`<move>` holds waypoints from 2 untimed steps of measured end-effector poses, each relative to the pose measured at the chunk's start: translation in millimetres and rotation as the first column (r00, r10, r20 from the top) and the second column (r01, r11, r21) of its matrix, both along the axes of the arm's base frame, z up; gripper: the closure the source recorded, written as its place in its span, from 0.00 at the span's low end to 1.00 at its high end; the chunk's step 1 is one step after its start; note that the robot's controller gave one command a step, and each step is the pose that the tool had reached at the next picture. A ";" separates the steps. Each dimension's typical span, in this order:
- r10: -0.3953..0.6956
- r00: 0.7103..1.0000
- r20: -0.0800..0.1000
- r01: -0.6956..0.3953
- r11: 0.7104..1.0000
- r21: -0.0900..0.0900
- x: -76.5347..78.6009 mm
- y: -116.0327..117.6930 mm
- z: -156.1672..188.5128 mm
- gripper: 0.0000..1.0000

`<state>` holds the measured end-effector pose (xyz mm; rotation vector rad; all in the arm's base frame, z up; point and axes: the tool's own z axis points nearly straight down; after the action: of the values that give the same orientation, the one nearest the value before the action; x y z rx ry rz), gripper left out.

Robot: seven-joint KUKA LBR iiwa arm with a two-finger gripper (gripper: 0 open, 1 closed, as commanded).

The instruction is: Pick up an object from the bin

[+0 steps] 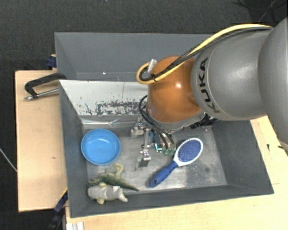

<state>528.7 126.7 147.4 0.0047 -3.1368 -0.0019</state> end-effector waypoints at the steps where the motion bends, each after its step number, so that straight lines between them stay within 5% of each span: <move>1: 0.332 0.943 0.009 -0.332 0.943 -0.003 2.3 54.6 -46.7 0.00; 2: 0.833 0.553 0.011 -0.833 0.553 -0.003 16.4 98.6 -41.2 0.00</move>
Offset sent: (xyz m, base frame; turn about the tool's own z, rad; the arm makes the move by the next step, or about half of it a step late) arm -0.0006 0.0862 -0.0774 -0.4651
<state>545.1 225.3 106.1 1.4917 -2.7723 -0.0029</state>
